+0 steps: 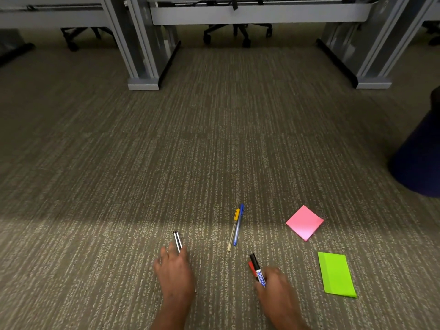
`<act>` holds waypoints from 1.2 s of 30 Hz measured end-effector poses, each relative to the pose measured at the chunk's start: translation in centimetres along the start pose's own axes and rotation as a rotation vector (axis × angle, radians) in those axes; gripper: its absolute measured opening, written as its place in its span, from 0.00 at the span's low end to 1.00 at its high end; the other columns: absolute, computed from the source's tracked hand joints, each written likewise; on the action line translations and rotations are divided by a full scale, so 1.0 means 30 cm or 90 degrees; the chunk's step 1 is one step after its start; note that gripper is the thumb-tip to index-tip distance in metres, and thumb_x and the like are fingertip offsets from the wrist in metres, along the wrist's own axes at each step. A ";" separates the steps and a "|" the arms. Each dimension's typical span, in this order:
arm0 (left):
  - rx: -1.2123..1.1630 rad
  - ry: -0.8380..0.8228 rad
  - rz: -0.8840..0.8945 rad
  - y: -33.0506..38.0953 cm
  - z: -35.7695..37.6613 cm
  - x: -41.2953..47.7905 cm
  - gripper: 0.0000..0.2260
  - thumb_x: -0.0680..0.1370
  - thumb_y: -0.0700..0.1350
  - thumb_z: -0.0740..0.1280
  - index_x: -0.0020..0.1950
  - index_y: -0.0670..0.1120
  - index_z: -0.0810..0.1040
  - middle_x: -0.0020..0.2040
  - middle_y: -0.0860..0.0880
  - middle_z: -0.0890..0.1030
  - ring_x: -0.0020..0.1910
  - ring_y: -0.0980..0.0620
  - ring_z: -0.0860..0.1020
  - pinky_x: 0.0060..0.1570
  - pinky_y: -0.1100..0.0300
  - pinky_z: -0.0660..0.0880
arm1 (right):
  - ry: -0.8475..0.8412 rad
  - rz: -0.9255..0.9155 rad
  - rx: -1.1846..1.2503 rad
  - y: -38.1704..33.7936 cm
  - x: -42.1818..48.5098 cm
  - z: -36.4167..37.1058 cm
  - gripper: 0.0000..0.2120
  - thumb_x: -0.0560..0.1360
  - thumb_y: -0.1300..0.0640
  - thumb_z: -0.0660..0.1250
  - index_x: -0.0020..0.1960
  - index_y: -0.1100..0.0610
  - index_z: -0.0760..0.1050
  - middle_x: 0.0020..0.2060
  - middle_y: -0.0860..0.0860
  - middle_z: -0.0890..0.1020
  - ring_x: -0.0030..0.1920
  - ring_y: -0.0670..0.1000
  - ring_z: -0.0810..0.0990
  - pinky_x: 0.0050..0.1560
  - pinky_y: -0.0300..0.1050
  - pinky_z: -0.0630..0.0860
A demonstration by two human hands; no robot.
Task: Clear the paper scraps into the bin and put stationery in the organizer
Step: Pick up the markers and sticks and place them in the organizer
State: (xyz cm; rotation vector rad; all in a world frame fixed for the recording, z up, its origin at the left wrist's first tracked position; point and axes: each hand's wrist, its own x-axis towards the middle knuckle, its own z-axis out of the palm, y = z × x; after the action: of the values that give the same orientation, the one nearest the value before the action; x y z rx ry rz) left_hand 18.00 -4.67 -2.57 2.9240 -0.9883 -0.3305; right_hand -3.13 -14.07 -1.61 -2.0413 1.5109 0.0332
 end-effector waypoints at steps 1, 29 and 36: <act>0.010 0.002 0.024 -0.014 0.008 0.009 0.21 0.74 0.42 0.72 0.67 0.54 0.79 0.73 0.43 0.73 0.75 0.40 0.68 0.72 0.39 0.64 | -0.002 0.009 -0.004 0.000 0.003 -0.003 0.08 0.75 0.53 0.66 0.52 0.54 0.77 0.51 0.50 0.80 0.52 0.52 0.79 0.43 0.41 0.64; -0.006 -0.067 0.093 -0.056 -0.014 0.009 0.15 0.81 0.41 0.63 0.68 0.47 0.72 0.62 0.51 0.80 0.58 0.53 0.77 0.68 0.51 0.69 | -0.038 0.096 0.020 -0.064 -0.010 -0.065 0.05 0.75 0.53 0.66 0.43 0.53 0.72 0.36 0.49 0.77 0.36 0.51 0.75 0.29 0.39 0.64; -0.129 -0.060 0.019 -0.050 -0.021 -0.003 0.07 0.80 0.37 0.65 0.54 0.45 0.81 0.49 0.49 0.82 0.41 0.57 0.77 0.45 0.65 0.77 | 0.000 0.085 0.072 -0.087 -0.002 -0.080 0.07 0.77 0.52 0.64 0.52 0.53 0.75 0.37 0.47 0.76 0.35 0.48 0.74 0.33 0.40 0.68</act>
State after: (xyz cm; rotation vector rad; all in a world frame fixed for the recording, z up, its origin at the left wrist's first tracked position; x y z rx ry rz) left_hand 18.97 -3.44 -2.11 2.7313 -0.9469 -0.5378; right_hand -1.62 -14.69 1.54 -1.8500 1.6100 0.0008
